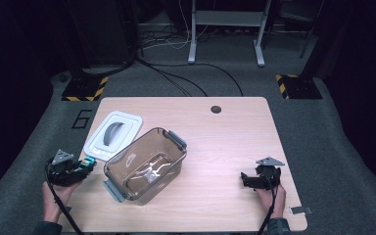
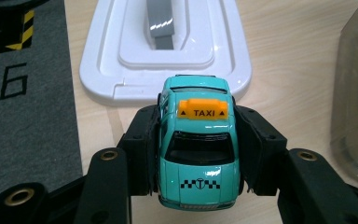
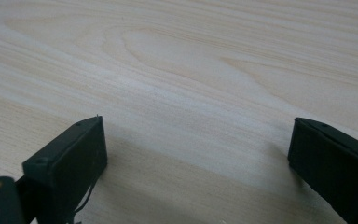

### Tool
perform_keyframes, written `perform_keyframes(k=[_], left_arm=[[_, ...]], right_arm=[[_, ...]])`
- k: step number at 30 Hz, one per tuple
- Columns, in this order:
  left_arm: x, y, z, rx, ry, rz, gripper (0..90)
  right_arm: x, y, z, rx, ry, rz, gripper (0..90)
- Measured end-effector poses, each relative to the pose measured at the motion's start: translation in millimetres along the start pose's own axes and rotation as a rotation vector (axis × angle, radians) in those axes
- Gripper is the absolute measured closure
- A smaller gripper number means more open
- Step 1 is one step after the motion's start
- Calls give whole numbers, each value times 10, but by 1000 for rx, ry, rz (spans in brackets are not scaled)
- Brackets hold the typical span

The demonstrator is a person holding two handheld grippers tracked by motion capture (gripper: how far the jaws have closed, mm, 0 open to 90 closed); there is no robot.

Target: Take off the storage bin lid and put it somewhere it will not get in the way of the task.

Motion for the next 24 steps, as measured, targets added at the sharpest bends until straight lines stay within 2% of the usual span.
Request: perform_keyframes(k=[3,13,24], left_arm=[[-9,-8,43,5,-2,-1,526],[-50,-41,341,36,-7,-30,527],[-102,-76,600,74,-12,-34,526]], right_arm=[[3,1,0,-7,8,0,13],[9,3,1,-12,9,0,5],[8,3,1,-11,9,2,5]])
Point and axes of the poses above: each handheld gripper's, and its own axes: x roughly forward along the jaws, z roughly out of its top, y roughly to its left, the point moved 2 cm from there along x, roughly forward along the jaws, and after that the axes turned 6 degrees about -z, right-handed, at the moved point
